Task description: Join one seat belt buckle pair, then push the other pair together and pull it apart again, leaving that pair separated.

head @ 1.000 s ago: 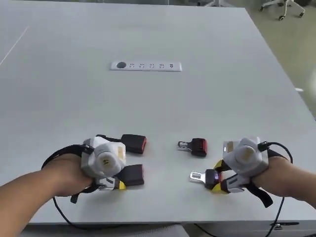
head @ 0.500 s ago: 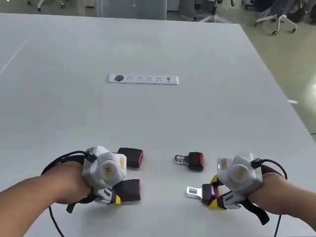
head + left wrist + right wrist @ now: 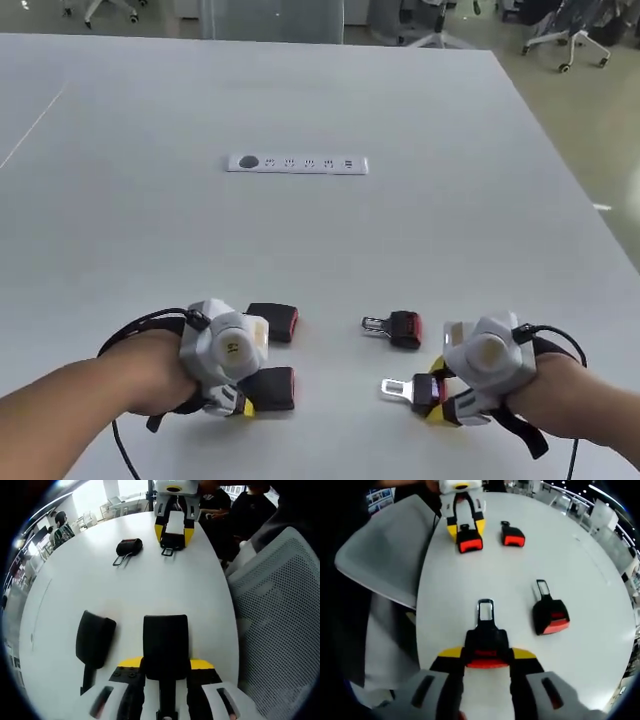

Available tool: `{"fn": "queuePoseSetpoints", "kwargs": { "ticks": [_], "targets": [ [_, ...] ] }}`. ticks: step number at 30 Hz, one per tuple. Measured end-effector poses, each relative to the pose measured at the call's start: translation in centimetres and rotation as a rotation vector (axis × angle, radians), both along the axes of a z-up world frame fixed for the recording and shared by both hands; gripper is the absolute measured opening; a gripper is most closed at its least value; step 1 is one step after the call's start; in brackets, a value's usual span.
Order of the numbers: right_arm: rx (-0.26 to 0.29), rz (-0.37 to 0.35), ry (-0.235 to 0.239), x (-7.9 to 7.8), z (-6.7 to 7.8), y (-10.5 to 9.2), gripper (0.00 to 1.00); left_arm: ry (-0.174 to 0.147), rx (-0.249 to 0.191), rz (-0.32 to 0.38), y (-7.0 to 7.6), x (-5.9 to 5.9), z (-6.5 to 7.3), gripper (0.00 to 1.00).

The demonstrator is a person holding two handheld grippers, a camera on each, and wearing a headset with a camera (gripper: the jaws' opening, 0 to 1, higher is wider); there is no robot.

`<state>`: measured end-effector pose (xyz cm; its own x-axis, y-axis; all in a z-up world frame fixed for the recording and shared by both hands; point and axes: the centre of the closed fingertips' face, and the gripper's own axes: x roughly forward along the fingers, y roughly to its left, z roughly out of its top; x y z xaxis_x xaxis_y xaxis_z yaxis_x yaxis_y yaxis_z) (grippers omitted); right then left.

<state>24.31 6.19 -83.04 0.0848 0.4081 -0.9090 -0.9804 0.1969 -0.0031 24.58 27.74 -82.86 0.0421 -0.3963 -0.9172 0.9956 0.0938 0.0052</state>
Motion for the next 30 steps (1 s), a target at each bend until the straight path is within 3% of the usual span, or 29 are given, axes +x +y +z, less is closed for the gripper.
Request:
{"fn": "queuePoseSetpoints", "kwargs": {
  "ticks": [8, 13, 19, 30],
  "targets": [
    [0.03, 0.003, -0.01, 0.3, 0.1, 2.3, 0.35, 0.0, 0.008, -0.011, -0.1, 0.0, 0.0, 0.32],
    [0.043, 0.018, -0.016, 0.2, 0.1, 4.2, 0.35, 0.002, -0.031, 0.014, 0.0, 0.1, 0.0, 0.32],
    [0.079, 0.044, -0.023, 0.1, 0.2, 7.1, 0.35, -0.004, -0.008, 0.002, -0.2, 0.0, 0.0, 0.32],
    [0.092, 0.086, -0.023, 0.4, 0.2, 10.2, 0.35, -0.004, 0.012, -0.018, -0.3, 0.0, 0.0, 0.32]
  ]
}}
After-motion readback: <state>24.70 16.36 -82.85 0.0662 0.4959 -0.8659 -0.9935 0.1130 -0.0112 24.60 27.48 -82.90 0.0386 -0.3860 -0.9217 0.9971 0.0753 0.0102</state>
